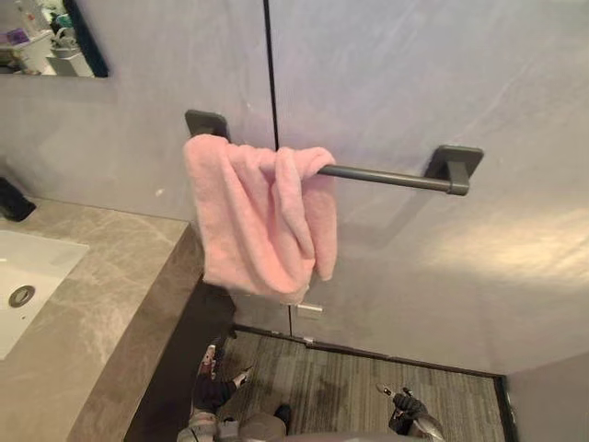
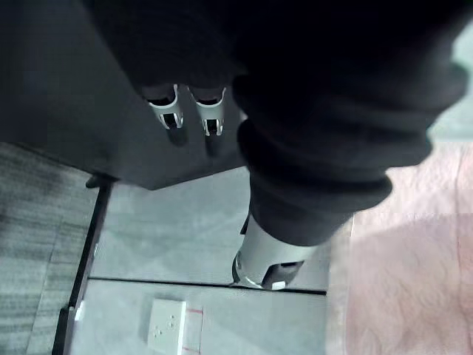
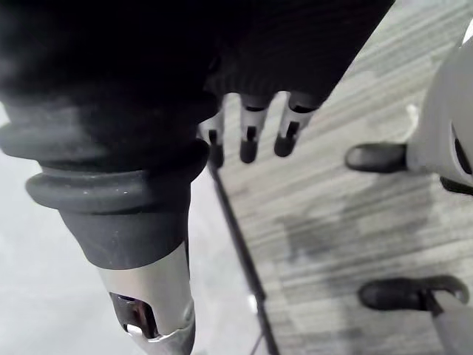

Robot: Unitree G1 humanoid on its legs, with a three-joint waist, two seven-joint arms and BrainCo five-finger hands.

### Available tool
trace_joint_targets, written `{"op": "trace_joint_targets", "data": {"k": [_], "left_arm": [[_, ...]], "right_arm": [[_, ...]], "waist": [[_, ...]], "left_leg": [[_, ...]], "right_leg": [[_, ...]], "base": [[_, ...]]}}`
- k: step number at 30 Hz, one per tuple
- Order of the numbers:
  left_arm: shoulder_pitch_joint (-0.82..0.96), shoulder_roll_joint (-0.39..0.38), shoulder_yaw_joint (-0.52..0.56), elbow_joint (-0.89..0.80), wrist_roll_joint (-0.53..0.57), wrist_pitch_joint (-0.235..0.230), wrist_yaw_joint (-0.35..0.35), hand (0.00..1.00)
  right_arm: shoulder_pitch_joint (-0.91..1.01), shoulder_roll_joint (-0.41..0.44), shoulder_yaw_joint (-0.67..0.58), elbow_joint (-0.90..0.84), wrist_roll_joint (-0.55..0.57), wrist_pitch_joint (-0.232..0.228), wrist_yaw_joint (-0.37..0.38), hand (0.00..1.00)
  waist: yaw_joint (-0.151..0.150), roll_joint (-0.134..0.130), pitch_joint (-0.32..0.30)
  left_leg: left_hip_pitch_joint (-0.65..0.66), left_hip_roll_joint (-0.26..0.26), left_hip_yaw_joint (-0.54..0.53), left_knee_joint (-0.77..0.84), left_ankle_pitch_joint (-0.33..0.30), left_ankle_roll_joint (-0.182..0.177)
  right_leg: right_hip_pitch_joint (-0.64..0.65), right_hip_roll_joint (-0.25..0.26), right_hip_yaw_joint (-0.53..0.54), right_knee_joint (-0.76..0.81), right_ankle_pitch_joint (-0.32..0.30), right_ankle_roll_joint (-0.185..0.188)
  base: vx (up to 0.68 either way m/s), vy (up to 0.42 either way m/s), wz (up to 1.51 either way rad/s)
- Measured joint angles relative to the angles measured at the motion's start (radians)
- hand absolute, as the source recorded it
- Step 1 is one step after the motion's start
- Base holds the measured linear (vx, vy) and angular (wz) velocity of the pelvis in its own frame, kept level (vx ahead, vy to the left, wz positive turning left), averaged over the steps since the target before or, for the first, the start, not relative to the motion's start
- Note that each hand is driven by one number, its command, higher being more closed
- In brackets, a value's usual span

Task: Organize washtable

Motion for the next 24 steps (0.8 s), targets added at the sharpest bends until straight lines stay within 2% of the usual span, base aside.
{"op": "trace_joint_targets", "data": {"k": [2, 5, 9, 11, 13, 15, 17, 20, 24], "left_arm": [[0.005, 0.005, -0.008, -0.045, 0.000, -0.001, 0.018, 0.00], [0.025, 0.020, -0.051, -0.214, 0.001, -0.016, 0.039, 0.00], [0.014, 0.038, -0.098, -0.409, -0.003, -0.068, 0.060, 0.00], [-0.007, 0.043, -0.049, -0.469, 0.000, -0.081, 0.072, 0.00], [-0.036, 0.042, 0.072, -0.516, 0.007, -0.089, 0.108, 0.00], [-0.094, 0.039, 0.285, -0.559, 0.008, -0.092, 0.171, 0.00], [-0.145, 0.036, 0.432, -0.579, -0.021, -0.105, 0.224, 0.00], [-0.177, 0.036, 0.478, -0.584, -0.105, -0.133, 0.250, 0.00], [-0.179, 0.036, 0.468, -0.583, -0.231, -0.130, 0.193, 0.00]], "right_arm": [[-0.004, -0.003, 0.000, 0.002, -0.006, -0.009, -0.002, 0.00], [-0.043, -0.005, 0.008, 0.002, -0.006, -0.020, -0.020, 0.00], [-0.081, -0.015, 0.044, 0.004, -0.005, -0.036, -0.020, 0.00], [-0.086, -0.026, 0.048, 0.031, -0.005, -0.042, -0.018, 0.00], [-0.093, -0.036, 0.048, 0.065, -0.005, -0.044, -0.017, 0.00], [-0.080, -0.054, 0.044, 0.100, -0.006, -0.043, -0.015, 0.00], [-0.064, -0.069, 0.034, 0.117, -0.008, -0.040, -0.012, 0.00], [-0.050, -0.074, -0.010, 0.119, -0.013, -0.030, 0.005, 0.00], [-0.055, -0.075, -0.053, 0.119, -0.042, -0.021, 0.023, 0.00]], "waist": [[0.002, 0.000, 0.001], [0.008, -0.006, 0.013], [0.004, -0.006, 0.018], [0.004, -0.005, 0.019], [0.004, -0.005, 0.019], [0.004, -0.004, 0.019], [0.004, -0.004, 0.019], [0.004, -0.004, 0.019], [0.002, -0.004, 0.018]], "left_leg": [[-0.017, -0.007, -0.020, 0.000, 0.000, 0.000], [-0.026, -0.008, -0.033, 0.007, 0.002, -0.002], [-0.031, -0.006, -0.030, 0.016, 0.001, -0.003], [-0.031, -0.005, -0.030, 0.016, 0.001, -0.003], [-0.034, -0.004, -0.032, 0.016, 0.001, -0.003], [-0.037, -0.003, -0.037, 0.016, 0.001, -0.003], [-0.039, -0.004, -0.042, 0.016, 0.001, -0.003], [-0.043, -0.006, -0.046, 0.018, 0.001, -0.003], [-0.043, -0.005, -0.046, 0.020, 0.001, -0.003]], "right_leg": [[0.005, -0.003, -0.028, 0.000, -0.004, 0.003], [0.001, -0.001, -0.046, 0.000, -0.006, 0.000], [-0.002, 0.003, -0.040, -0.002, -0.007, -0.001], [-0.001, 0.005, -0.031, -0.006, -0.007, -0.002], [-0.001, 0.014, -0.028, -0.019, -0.003, -0.008], [0.000, 0.016, -0.029, -0.026, -0.002, -0.008], [0.000, 0.022, -0.030, -0.029, -0.002, -0.009], [-0.001, 0.024, -0.031, -0.033, 0.001, -0.012], [-0.001, 0.026, -0.029, -0.032, 0.001, -0.013]], "base": [[0.00, -0.001, 0.42], [0.04, 0.004, 0.17], [0.00, 0.001, -0.01], [0.02, 0.002, -0.04], [0.01, -0.002, -0.02], [0.00, 0.000, 0.00], [0.02, -0.014, 0.05], [0.01, -0.001, 0.03], [0.00, 0.000, 0.00]]}}
